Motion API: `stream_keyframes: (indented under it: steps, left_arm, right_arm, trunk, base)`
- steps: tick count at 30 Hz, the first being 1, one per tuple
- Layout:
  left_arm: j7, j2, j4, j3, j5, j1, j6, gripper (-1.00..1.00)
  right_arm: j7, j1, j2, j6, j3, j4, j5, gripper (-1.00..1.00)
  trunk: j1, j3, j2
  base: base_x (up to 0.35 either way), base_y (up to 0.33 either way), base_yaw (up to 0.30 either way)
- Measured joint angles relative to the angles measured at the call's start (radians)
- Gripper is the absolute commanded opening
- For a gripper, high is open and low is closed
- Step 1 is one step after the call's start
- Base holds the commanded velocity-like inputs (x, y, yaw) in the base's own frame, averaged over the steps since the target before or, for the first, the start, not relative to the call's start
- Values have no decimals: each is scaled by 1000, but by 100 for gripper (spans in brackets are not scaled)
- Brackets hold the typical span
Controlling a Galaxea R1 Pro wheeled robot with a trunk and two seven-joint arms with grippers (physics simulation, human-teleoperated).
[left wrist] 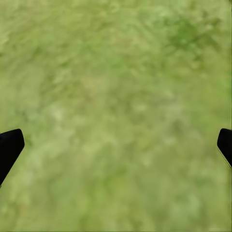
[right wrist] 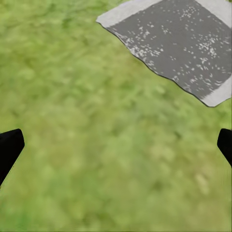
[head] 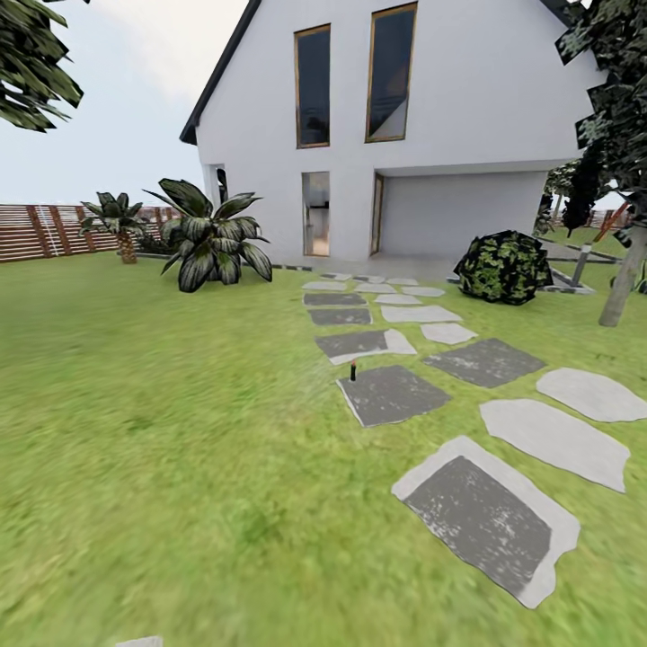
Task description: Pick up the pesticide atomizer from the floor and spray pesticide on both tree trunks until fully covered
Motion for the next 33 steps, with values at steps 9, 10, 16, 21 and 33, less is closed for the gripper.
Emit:
stream_keyframes:
  steps: [9, 10, 16, 21, 33]
  left_arm:
    - [0, 1, 0, 0, 2, 0, 0, 100]
    - [0, 1, 0, 0, 2, 0, 0, 100]
    - [1, 0, 0, 0, 2, 0, 0, 100]
    - [2, 0, 0, 0, 2, 0, -1, 100]
    - [2, 0, 0, 0, 2, 0, -4, 100]
  right_arm:
    - [0, 0, 0, 0, 0, 0, 0, 100]
    - [0, 0, 0, 0, 0, 0, 0, 100]
    - [0, 0, 0, 0, 0, 0, 0, 100]
    - [0, 0, 0, 0, 0, 0, 0, 100]
    - [0, 0, 0, 0, 0, 0, 0, 100]
  trunk:
    - [0, 0, 0]
    - [0, 0, 0]
    - [0, 0, 0]
    - [0, 0, 0]
    - [0, 0, 0]
  base:
    - [340, 0, 0]
    - [340, 0, 0]
    - [340, 0, 0]
    - [340, -5, 0]
    - [329, -111, 0]
